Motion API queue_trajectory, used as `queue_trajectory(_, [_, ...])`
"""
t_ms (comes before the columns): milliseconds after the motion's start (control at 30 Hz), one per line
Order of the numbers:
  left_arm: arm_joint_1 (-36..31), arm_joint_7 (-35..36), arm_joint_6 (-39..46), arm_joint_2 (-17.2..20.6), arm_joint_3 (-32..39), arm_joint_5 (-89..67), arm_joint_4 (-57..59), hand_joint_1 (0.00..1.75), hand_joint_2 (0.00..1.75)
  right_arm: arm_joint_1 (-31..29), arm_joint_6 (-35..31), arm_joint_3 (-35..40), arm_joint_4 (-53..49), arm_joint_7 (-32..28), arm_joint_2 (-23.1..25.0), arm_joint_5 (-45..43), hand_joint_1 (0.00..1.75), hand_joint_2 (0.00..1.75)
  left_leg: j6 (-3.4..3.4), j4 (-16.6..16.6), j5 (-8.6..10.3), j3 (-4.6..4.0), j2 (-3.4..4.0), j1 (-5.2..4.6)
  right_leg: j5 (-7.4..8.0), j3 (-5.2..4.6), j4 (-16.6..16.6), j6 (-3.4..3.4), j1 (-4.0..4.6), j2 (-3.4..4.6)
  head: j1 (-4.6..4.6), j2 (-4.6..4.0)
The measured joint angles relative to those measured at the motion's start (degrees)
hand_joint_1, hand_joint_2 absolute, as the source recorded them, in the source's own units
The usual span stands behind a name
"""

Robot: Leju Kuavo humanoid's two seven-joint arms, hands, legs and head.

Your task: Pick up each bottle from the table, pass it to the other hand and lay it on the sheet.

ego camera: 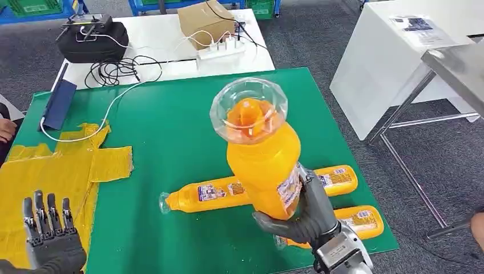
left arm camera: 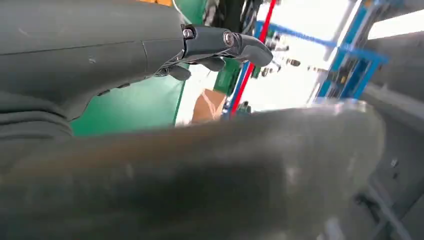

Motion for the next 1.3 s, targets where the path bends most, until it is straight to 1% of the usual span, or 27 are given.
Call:
queue_trajectory(200, [0.0, 0.0, -1.4, -0.2, -1.7, -4.4, -0.3, 0.0, 1.75, -1.6, 1.3, 1.0, 2.3, 1.6, 0.0, 0.6, 1.75, 1.75, 0.0, 0.0, 0.0, 0.0, 0.0, 0.0, 0.0, 0.02, 0.0, 0.0, 0.0, 0.0, 0.0, 0.0])
queue_trajectory(300, [-0.1, 0.0, -2.5, -0.3, -3.4, -7.4, -1.3, 0.0, 1.75, -4.2, 3.1, 2.6, 5.8, 4.2, 0.2, 1.6, 1.75, 1.75, 0.0, 0.0, 0.01, 0.03, 0.01, 0.0, 0.01, 0.03, 0.0, 0.0, 0.0, 0.01, -0.02, 0.0])
queue_trajectory(467, [-0.1, -0.1, -2.5, -0.3, -5.3, -8.5, -2.0, 0.0, 1.75, -7.1, 3.5, 4.4, 10.2, 5.4, 0.8, 2.0, 1.75, 1.75, 0.04, 0.0, 0.06, 0.0, -0.01, 0.0, 0.01, 0.04, 0.0, 0.0, 0.0, -0.04, 0.0, 0.0])
queue_trajectory(567, [-0.4, -0.1, -3.6, -0.3, -6.6, -8.9, -2.4, 0.0, 1.75, -10.2, 4.9, 6.1, 14.4, 7.4, 1.1, 2.9, 1.75, 1.75, 0.05, 0.0, 0.06, 0.0, 0.0, 0.0, 0.02, 0.03, 0.0, 0.0, 0.0, -0.03, 0.0, 0.0])
queue_trajectory(800, [-1.6, -0.1, -5.6, -0.1, -10.4, -8.0, -2.2, 0.0, 1.75, -19.9, 5.5, 11.9, 28.2, 9.7, 5.1, 4.4, 1.75, 1.75, 0.09, 0.0, 0.14, 0.03, -0.01, 0.0, 0.04, 0.04, 0.1, 0.0, 0.01, -0.03, 0.0, 0.0])
queue_trajectory(967, [-2.1, -0.1, -7.3, 0.6, -13.2, -5.5, -1.1, 0.0, 1.75, -25.2, 5.5, 16.4, 36.0, 10.9, 8.1, 5.7, 1.75, 1.75, 0.09, 0.0, 0.15, 0.02, -0.01, 0.0, 0.04, 0.02, 0.1, 0.0, 0.01, -0.03, -0.02, 0.0])
queue_trajectory(1133, [-2.6, -0.1, -7.3, 1.4, -15.1, -4.5, 0.4, 0.0, 1.75, -29.0, 4.9, 20.6, 41.1, 11.8, 10.4, 7.1, 1.75, 1.75, 0.08, 0.0, 0.15, 0.0, -0.02, 0.0, 0.04, 0.01, 0.1, 0.0, 0.01, -0.04, 0.0, 0.0])
queue_trajectory(1300, [-2.6, -0.2, -7.1, 1.9, -15.6, -4.1, 1.4, 0.0, 1.75, -31.0, 4.1, 23.1, 42.9, 12.2, 11.7, 8.1, 1.75, 1.75, 0.08, 0.0, 0.15, 0.0, -0.02, 0.0, 0.04, 0.01, 0.1, 0.0, 0.01, -0.04, 0.0, 0.0])
